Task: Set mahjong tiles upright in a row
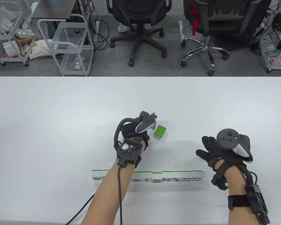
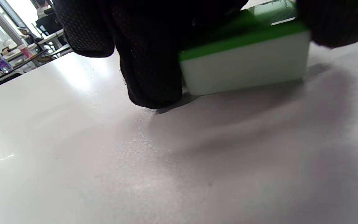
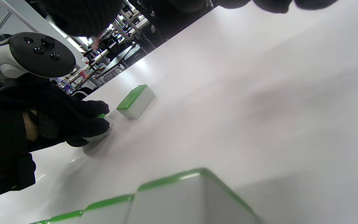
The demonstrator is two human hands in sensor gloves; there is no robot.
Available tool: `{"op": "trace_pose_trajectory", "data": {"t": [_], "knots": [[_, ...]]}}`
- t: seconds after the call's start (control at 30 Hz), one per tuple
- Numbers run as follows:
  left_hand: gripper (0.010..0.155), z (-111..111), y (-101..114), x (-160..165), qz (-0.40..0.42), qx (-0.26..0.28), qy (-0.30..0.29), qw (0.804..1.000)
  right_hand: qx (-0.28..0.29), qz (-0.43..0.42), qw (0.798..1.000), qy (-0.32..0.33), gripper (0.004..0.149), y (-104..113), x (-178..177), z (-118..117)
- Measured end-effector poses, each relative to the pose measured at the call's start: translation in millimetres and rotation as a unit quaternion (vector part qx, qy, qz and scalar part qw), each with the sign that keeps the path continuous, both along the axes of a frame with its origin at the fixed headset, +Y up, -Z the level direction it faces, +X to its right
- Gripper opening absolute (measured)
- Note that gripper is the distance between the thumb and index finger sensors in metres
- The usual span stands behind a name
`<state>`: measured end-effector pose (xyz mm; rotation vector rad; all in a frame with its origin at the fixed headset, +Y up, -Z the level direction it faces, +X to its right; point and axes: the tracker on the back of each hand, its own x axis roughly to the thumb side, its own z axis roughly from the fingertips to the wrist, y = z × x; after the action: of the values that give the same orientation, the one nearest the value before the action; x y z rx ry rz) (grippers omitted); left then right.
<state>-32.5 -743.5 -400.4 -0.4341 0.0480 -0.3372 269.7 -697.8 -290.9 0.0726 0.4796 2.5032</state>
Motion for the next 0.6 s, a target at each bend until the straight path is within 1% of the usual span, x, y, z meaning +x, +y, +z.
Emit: {"op": "trace_pose_trajectory", "data": {"t": [0.1,0.23,0.27,0.33,0.4,0.6], "knots": [[0.080,1.0,3.3,-1.2,0.009,-0.004,-0.017,1.000,0.002,0.000,1.000,0.000,0.081,0.5,1.0,0.2],[0.080,4.4,11.2,-14.9,0.062,-0.029,-0.037,0.997,-0.001,0.000,1.000,0.001,0.081,0.0,1.1,0.6],[0.080,4.9,13.4,-18.7,0.077,-0.038,-0.051,0.995,-0.001,0.000,1.000,0.003,0.081,0.0,0.7,0.7],[0.081,8.5,18.9,-31.5,0.115,-0.058,-0.080,0.988,-0.002,-0.001,1.000,0.006,0.081,-0.1,0.0,1.2],[0.082,13.8,24.9,-51.9,0.155,-0.079,-0.092,0.981,-0.003,-0.001,1.000,0.009,0.081,-0.8,-0.5,0.9],[0.081,31.5,52.6,-102.7,0.181,-0.089,-0.131,0.971,-0.007,0.004,1.000,0.011,0.081,-2.9,-2.2,1.0]]}}
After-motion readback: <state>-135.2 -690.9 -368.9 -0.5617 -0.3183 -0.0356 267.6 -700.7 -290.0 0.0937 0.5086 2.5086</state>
